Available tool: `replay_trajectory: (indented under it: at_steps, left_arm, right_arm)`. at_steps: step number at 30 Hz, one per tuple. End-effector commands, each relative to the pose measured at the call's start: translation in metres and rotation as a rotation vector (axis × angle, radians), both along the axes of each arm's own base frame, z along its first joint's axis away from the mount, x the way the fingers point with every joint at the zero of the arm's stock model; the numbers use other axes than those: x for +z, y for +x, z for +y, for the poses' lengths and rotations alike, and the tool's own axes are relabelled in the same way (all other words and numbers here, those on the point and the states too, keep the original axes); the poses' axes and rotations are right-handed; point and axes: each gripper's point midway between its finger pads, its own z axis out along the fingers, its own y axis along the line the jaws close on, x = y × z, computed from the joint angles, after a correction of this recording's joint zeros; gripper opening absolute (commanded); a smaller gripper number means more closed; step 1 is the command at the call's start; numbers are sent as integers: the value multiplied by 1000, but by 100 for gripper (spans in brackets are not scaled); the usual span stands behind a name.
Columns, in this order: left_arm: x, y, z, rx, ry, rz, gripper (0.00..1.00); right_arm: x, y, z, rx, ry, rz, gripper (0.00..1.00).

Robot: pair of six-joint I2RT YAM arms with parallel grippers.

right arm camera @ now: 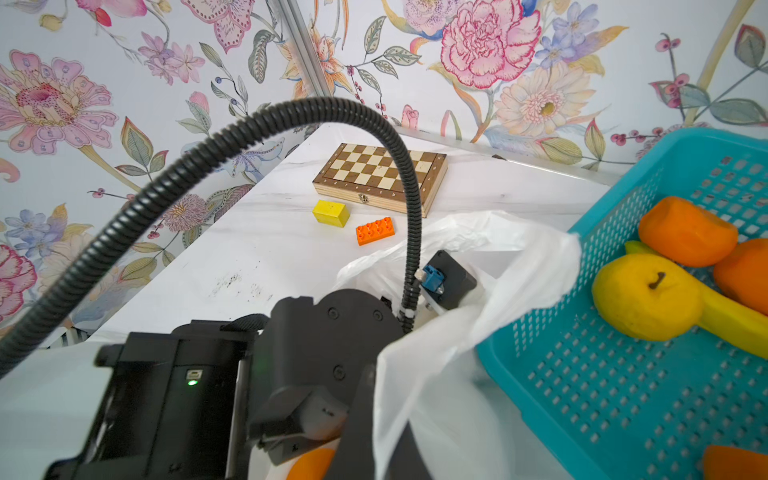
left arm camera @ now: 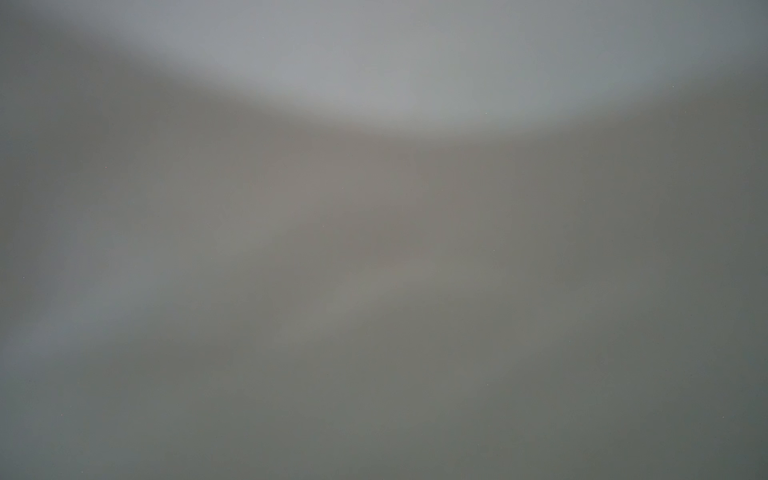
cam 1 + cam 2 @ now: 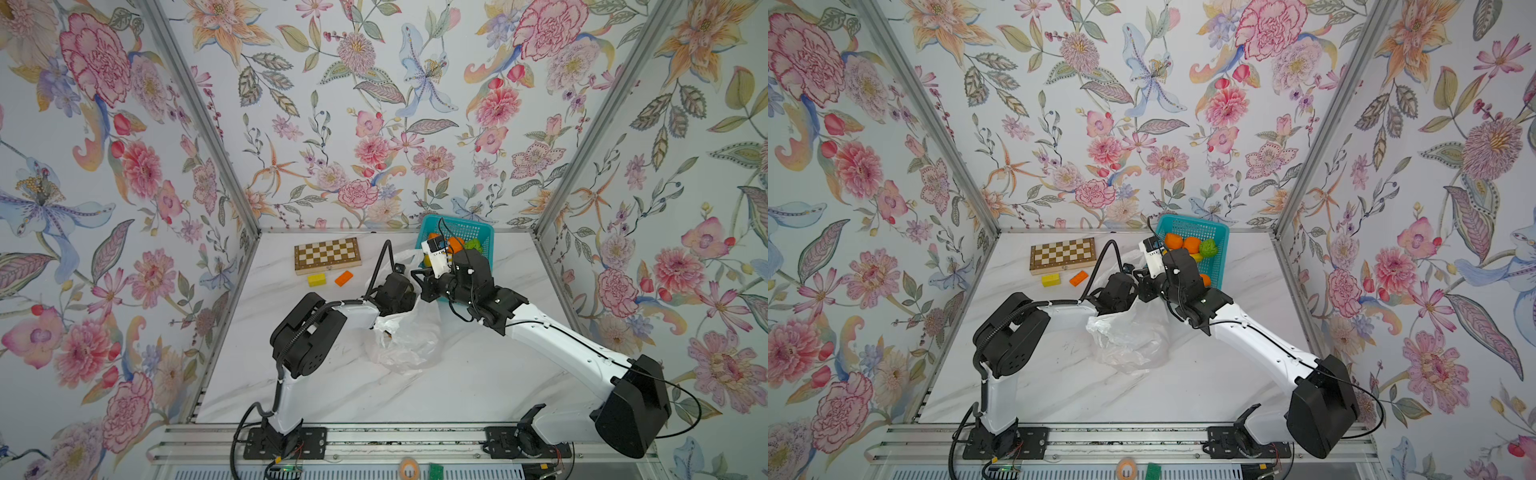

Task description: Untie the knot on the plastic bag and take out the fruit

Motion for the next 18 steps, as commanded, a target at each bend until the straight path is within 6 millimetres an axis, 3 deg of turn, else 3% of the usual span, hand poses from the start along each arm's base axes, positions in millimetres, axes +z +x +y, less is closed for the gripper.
replay_trajectory:
  at_steps: [1, 4, 11, 18]
  left_arm:
    - [-33, -8, 5, -38, 68, 96, 74]
    - [-39, -13, 6, -42, 65, 114, 66]
    - [-22, -21, 0, -98, 14, 96, 41]
    - [23, -42, -2, -137, -102, 38, 33]
  right_arm:
    - [11, -5, -7, -16, 35, -12, 0]
    - [8, -6, -12, -35, 35, -4, 0]
    - [-1, -1, -26, -84, 27, 20, 0]
    - [-13, -3, -31, -104, 25, 61, 1]
